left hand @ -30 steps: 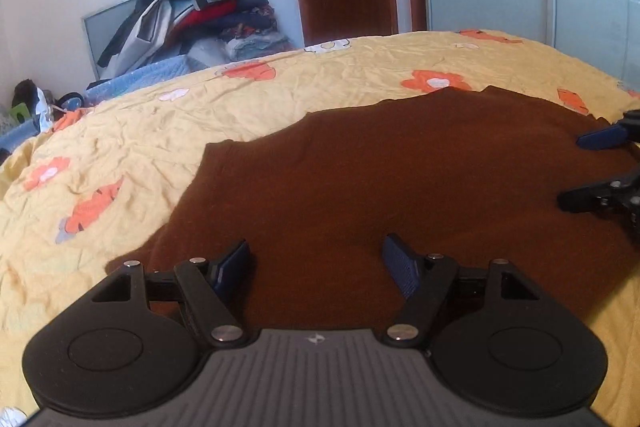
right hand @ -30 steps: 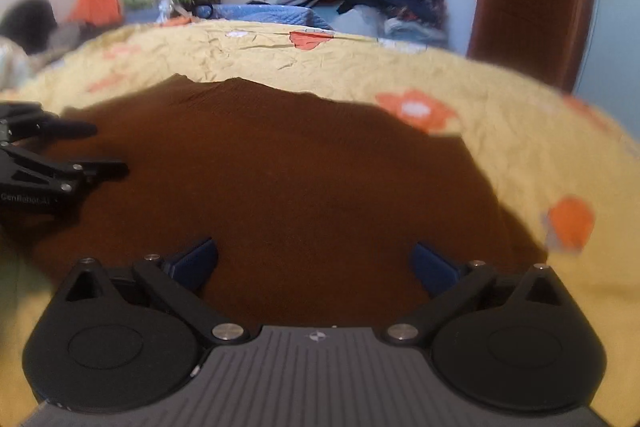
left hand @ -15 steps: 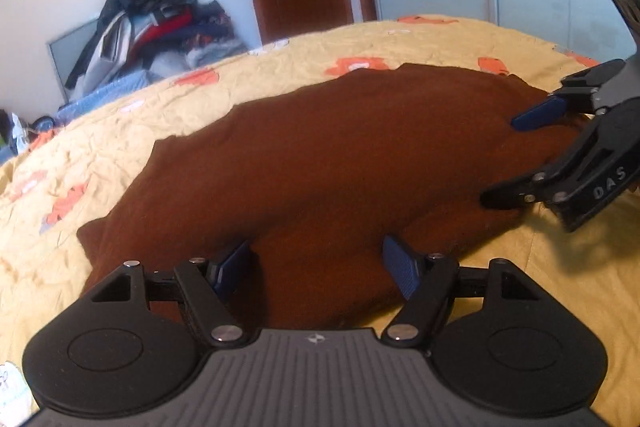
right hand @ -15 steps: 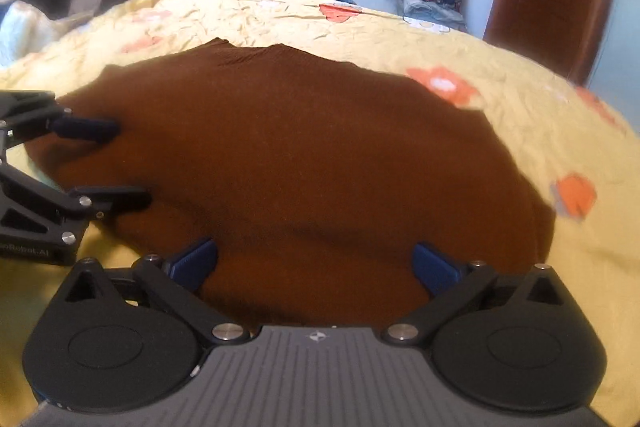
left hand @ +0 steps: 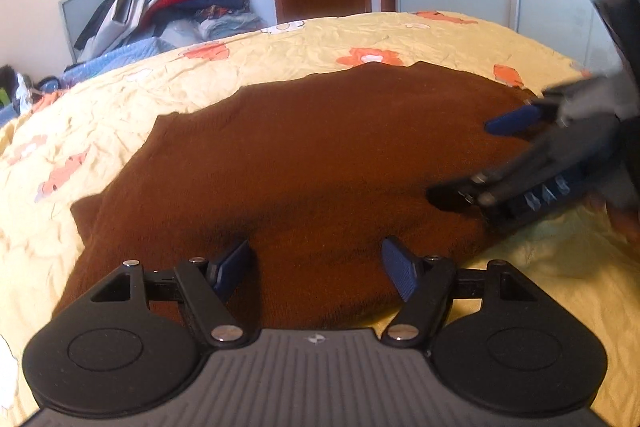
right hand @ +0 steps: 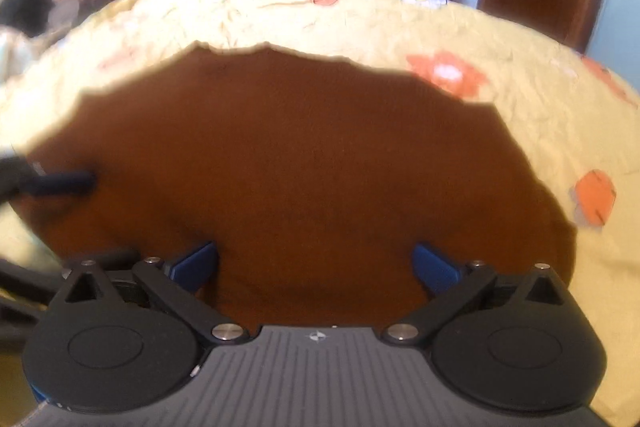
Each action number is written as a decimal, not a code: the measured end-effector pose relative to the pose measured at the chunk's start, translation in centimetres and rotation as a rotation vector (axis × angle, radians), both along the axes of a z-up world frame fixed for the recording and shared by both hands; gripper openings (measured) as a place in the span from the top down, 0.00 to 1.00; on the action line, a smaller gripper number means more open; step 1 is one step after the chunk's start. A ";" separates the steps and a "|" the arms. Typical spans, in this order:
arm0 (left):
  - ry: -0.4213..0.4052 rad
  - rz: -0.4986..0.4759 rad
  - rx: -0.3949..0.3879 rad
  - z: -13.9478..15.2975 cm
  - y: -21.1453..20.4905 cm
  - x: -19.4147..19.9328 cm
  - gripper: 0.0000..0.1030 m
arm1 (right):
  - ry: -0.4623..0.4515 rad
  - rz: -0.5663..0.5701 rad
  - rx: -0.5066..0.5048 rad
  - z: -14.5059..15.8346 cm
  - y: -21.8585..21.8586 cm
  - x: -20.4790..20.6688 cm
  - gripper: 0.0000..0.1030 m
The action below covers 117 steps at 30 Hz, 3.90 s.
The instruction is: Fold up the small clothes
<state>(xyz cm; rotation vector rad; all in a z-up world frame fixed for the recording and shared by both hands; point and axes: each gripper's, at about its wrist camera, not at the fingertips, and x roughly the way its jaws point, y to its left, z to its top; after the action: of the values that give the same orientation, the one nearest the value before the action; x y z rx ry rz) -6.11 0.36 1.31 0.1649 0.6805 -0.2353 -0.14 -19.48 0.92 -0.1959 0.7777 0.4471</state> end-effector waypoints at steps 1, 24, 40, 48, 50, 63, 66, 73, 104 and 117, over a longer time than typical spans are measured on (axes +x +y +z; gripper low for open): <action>-0.001 0.004 -0.004 0.0 0.1 -0.1 0.29 | -0.024 0.006 0.011 -0.5 -0.3 -0.6 0.00; 0.082 0.384 -0.643 1.1 12.0 -4.9 0.26 | -0.007 -0.104 0.235 3.3 -6.9 -6.3 0.00; 0.276 0.509 -1.057 -1.1 14.8 -2.6 0.27 | 0.246 -0.324 0.467 0.7 -15.3 -4.2 0.30; 0.308 0.569 -1.047 -0.7 17.0 -5.5 0.27 | 0.361 -0.305 0.525 1.4 -16.4 -2.6 0.35; 0.318 0.577 -1.103 -1.8 17.3 -5.6 0.26 | 0.392 -0.304 0.596 1.0 -17.1 -2.7 0.27; 0.231 0.538 -1.086 -2.2 15.8 -2.7 0.27 | 0.540 -0.407 0.972 -1.7 -19.5 -2.7 0.13; 0.227 0.541 -1.078 -2.0 15.7 -2.3 0.27 | 0.536 -0.421 0.979 -2.0 -19.3 -2.6 0.16; 0.283 0.573 -0.970 -2.4 15.4 -1.7 0.92 | 0.543 -0.404 0.882 -2.4 -18.3 -1.4 0.73; -0.002 0.032 -0.375 7.0 5.5 -4.3 0.52 | 0.233 -0.281 0.316 1.5 -14.9 3.6 0.33; 0.138 -0.011 -0.072 3.0 5.3 -3.2 0.51 | 0.245 -0.243 0.328 1.3 -16.6 2.3 0.71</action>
<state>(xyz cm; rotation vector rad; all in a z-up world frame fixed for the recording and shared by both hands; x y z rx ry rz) -9.26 5.62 4.30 0.0844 0.8068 -0.2830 2.19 -36.09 2.19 0.2621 0.9415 0.3645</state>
